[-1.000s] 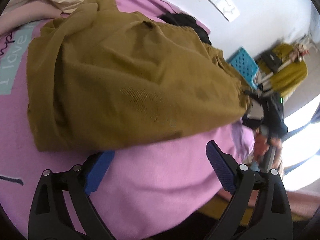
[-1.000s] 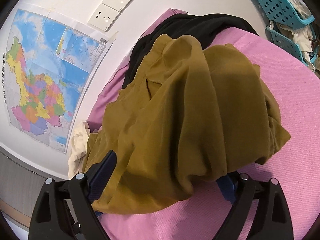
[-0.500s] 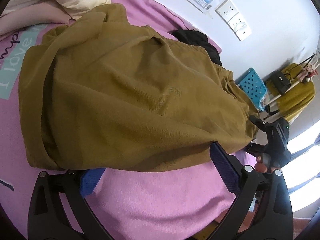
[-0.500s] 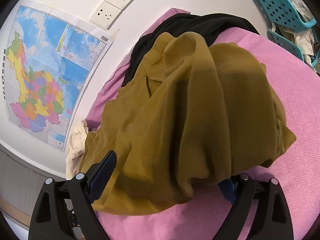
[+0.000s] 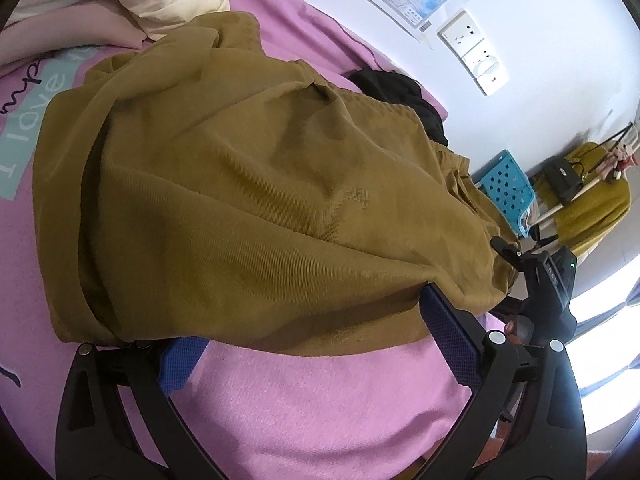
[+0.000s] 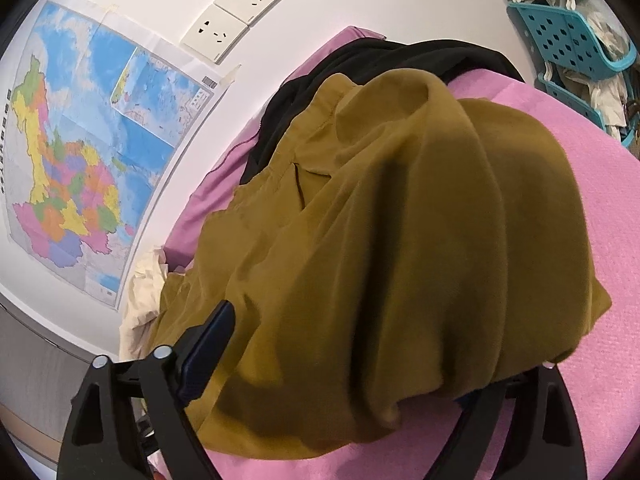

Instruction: Fold large clothes

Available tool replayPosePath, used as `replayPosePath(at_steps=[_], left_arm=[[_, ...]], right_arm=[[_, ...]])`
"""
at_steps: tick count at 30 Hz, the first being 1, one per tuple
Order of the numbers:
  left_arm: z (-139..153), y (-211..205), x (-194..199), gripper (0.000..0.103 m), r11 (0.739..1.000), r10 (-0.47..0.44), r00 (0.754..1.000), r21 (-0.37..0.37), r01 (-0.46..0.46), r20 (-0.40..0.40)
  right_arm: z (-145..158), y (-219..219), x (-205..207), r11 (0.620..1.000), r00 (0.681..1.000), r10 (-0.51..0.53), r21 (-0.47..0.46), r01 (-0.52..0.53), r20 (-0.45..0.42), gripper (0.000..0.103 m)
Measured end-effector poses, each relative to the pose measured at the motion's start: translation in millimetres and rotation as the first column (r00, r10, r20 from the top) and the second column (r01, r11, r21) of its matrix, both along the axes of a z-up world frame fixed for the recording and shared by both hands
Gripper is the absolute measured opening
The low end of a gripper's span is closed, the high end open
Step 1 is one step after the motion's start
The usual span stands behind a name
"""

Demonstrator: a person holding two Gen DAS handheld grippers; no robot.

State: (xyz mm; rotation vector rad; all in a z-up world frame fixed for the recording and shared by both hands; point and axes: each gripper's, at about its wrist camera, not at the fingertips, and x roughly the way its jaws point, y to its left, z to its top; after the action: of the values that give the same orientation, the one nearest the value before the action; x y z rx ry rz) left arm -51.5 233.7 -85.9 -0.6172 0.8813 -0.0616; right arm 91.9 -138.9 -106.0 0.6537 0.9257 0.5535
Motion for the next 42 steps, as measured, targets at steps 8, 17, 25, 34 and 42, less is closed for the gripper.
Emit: replayPosePath(at_steps=[8, 17, 25, 34, 42], left_arm=[[1, 3, 1, 0.097, 0.999, 0.026, 1.0, -0.027, -0.026, -0.006], [-1, 11, 2, 0.098, 0.993, 0.067, 0.998, -0.1, -0.067, -0.008], [-9, 39, -4, 0.092, 0.936, 0.16, 0.987, -0.321, -0.146, 0.017], [-10, 41, 1, 0.076, 0.957, 0.142, 0.99, -0.26, -0.132, 0.023], [-6, 36, 26, 0.097, 0.953, 0.127, 0.992, -0.277, -0.123, -0.003]], right_arm=[[-3, -4, 3, 1.0, 1.0, -0.018, 0.02, 0.018, -0.007, 0.077], [4, 14, 4, 0.999, 0.999, -0.032, -0.019, 0.032, 0.027, 0.098], [-4, -2, 2, 0.999, 0.999, -0.033, 0.028, 0.033, 0.006, 0.059], [2, 17, 6, 0.999, 0.998, 0.053, -0.001, -0.053, 0.023, 0.084], [-9, 14, 9, 0.994, 0.995, 0.093, 0.062, -0.094, 0.024, 0.049]])
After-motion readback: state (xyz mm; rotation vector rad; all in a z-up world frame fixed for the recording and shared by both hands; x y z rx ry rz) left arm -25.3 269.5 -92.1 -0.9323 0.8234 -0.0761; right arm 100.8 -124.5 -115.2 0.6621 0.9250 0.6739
